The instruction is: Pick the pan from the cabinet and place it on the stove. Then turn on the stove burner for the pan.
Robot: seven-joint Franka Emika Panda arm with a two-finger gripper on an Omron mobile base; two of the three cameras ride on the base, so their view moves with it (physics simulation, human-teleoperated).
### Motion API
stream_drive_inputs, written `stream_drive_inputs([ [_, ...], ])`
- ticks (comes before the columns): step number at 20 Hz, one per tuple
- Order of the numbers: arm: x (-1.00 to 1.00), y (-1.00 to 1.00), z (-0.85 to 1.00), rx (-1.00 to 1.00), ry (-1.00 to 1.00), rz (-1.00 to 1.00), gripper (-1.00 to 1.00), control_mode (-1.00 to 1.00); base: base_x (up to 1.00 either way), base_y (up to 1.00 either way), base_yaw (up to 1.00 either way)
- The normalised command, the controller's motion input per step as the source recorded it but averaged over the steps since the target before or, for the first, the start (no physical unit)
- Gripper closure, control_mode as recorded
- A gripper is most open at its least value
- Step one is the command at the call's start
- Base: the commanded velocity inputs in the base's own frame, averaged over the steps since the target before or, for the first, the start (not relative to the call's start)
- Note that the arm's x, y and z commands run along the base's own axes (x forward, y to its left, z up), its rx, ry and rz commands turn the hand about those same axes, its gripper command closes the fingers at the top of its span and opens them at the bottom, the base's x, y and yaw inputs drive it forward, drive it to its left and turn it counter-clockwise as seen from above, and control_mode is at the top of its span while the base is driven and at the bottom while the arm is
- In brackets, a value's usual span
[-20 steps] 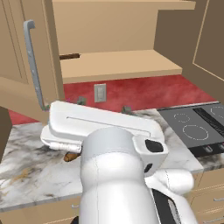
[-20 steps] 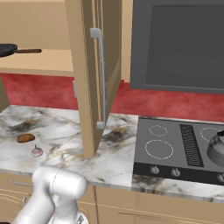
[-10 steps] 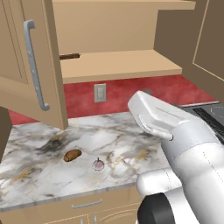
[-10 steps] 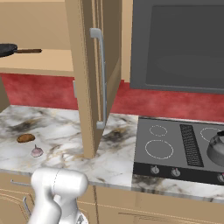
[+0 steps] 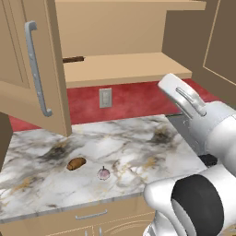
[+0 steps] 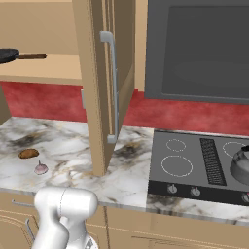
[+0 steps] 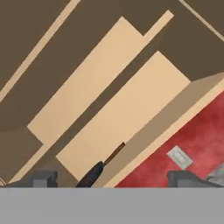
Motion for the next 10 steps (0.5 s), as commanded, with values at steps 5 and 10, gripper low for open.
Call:
stream_drive_inputs([
  [5,0.87,0.0,-0.2,0.26,0.12,0.25,-1.0,-1.0,0.0,0.0,0.0],
  [10,0.79,0.05,-0.21,0.25,0.11,0.27,-1.0,-1.0,0.0,0.0,0.0],
])
